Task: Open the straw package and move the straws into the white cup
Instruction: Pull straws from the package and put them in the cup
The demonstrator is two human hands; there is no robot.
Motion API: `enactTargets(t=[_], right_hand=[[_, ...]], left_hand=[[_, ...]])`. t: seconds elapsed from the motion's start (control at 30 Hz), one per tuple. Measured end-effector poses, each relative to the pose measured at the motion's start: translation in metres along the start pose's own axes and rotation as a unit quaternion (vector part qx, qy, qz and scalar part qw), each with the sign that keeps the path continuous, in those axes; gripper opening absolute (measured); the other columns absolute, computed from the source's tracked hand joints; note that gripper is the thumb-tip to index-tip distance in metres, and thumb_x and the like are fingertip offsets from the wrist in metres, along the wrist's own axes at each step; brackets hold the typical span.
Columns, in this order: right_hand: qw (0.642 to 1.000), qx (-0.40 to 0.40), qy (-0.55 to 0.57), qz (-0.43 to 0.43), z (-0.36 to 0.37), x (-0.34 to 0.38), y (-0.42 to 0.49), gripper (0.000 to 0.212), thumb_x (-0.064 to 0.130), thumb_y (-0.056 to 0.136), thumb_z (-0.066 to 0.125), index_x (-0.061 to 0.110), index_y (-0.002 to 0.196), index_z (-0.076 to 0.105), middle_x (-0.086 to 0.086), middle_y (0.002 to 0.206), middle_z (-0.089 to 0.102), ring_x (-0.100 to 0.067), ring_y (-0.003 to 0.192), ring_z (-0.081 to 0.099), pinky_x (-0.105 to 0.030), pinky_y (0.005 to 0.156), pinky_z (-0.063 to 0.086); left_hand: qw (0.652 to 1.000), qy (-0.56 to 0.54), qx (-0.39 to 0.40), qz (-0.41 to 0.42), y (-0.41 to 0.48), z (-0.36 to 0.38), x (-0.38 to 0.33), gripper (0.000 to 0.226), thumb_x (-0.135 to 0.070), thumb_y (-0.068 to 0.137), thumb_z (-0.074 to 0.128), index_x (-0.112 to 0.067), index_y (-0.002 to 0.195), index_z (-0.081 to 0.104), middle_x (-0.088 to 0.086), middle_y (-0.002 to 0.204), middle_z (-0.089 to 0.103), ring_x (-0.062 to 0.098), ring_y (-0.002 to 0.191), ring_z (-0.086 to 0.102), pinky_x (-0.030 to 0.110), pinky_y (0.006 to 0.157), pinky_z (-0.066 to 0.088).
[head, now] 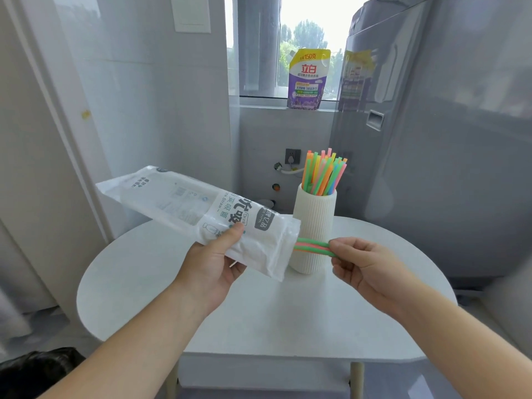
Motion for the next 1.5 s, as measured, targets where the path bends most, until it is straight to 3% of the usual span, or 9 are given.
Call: enactTargets(t=[0.07,0.23,0.37,0.53,0.7,0.9,1.07,1.33,1.5], right_hand=[[0.999,-0.004,0.036,0.003,0.0,0.002,-0.001,0.007,0.004,0.091,0.065,0.001,0.086,0.068,-0.007,0.066,0.062,-0.013,0.056,0.058,-0.02,0.053,0.054],[0.969,0.003,0.245,0.019,0.017,0.0,-0.011,0.014,0.015,0.083,0.074,0.005,0.089,0.067,-0.006,0.077,0.067,-0.013,0.068,0.056,-0.018,0.059,0.057],[0.965,0.033,0.259,0.008,0.036,-0.007,-0.017,0.024,0.012,0.078,0.074,0.004,0.099,0.068,-0.006,0.084,0.065,-0.012,0.068,0.056,-0.018,0.061,0.056],[0.972,0.032,0.231,-0.019,0.049,-0.012,-0.016,0.028,0.011,0.077,0.073,0.005,0.104,0.071,-0.003,0.087,0.071,-0.008,0.065,0.059,-0.018,0.059,0.054],[0.977,-0.017,0.2,-0.066,0.051,-0.01,-0.013,0.023,0.017,0.091,0.068,0.005,0.11,0.07,0.0,0.083,0.07,-0.006,0.061,0.059,-0.018,0.061,0.054],[0.98,-0.088,0.132,-0.119,0.046,-0.007,-0.01,0.02,0.022,0.093,0.068,0.006,0.105,0.07,0.003,0.073,0.072,-0.005,0.059,0.064,-0.022,0.065,0.054],[0.977,-0.106,0.056,-0.174,0.027,0.018,-0.007,0.019,0.021,0.093,0.068,0.004,0.086,0.07,0.001,0.062,0.064,-0.009,0.058,0.061,-0.021,0.061,0.055],[0.91,-0.173,-0.112,-0.36,-0.008,0.111,-0.031,0.019,0.026,0.093,0.071,0.015,0.078,0.071,0.006,0.056,0.068,-0.009,0.054,0.065,-0.036,0.075,0.058],[0.85,-0.203,-0.198,-0.444,-0.003,0.156,-0.046,0.017,0.03,0.092,0.071,0.023,0.076,0.07,0.011,0.057,0.069,-0.009,0.053,0.067,-0.03,0.069,0.062]], left_hand=[[1.0,-0.009,-0.01,-0.018,0.0,0.0,0.003,0.021,-0.011,0.089,0.072,-0.021,0.108,0.073,0.0,0.097,0.079,0.013,0.078,0.076,0.025,0.058,0.059],[0.997,-0.061,-0.018,-0.046,-0.002,0.006,0.007,0.024,-0.011,0.089,0.073,-0.02,0.111,0.072,0.001,0.104,0.079,0.014,0.081,0.076,0.024,0.059,0.06],[0.995,-0.084,-0.019,-0.057,-0.005,0.009,0.009,0.022,-0.01,0.089,0.073,-0.019,0.109,0.072,0.001,0.1,0.08,0.013,0.078,0.077,0.024,0.057,0.059],[0.994,-0.086,-0.021,-0.066,-0.009,0.013,0.013,0.021,-0.01,0.088,0.074,-0.018,0.108,0.073,0.003,0.101,0.08,0.013,0.078,0.077,0.023,0.057,0.06],[0.992,-0.099,-0.023,-0.08,-0.012,0.016,0.017,0.019,-0.011,0.088,0.074,-0.019,0.105,0.072,0.001,0.095,0.081,0.012,0.074,0.077,0.022,0.06,0.061],[0.988,-0.119,-0.015,-0.095,-0.015,0.021,0.02,0.014,-0.011,0.089,0.073,-0.018,0.102,0.073,0.002,0.095,0.081,0.012,0.076,0.077,0.022,0.064,0.062],[0.988,-0.13,-0.027,-0.077,-0.011,0.016,0.015,0.011,-0.012,0.091,0.071,-0.018,0.101,0.073,-0.001,0.091,0.081,0.011,0.075,0.077,0.021,0.062,0.061],[0.985,-0.152,-0.066,-0.041,0.005,-0.009,0.001,0.012,-0.014,0.093,0.07,-0.024,0.099,0.071,-0.007,0.084,0.08,0.006,0.07,0.075,0.018,0.06,0.058],[0.988,-0.131,-0.067,-0.043,0.009,-0.012,0.007,0.015,-0.015,0.092,0.07,-0.025,0.104,0.071,-0.007,0.086,0.08,0.007,0.071,0.075,0.019,0.056,0.058]])
Point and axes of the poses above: each hand's wrist, its own y-axis towards the middle knuckle, its own z-axis out of the palm, x = y × z, the point moved 4 cm from there along y, towards the middle knuckle
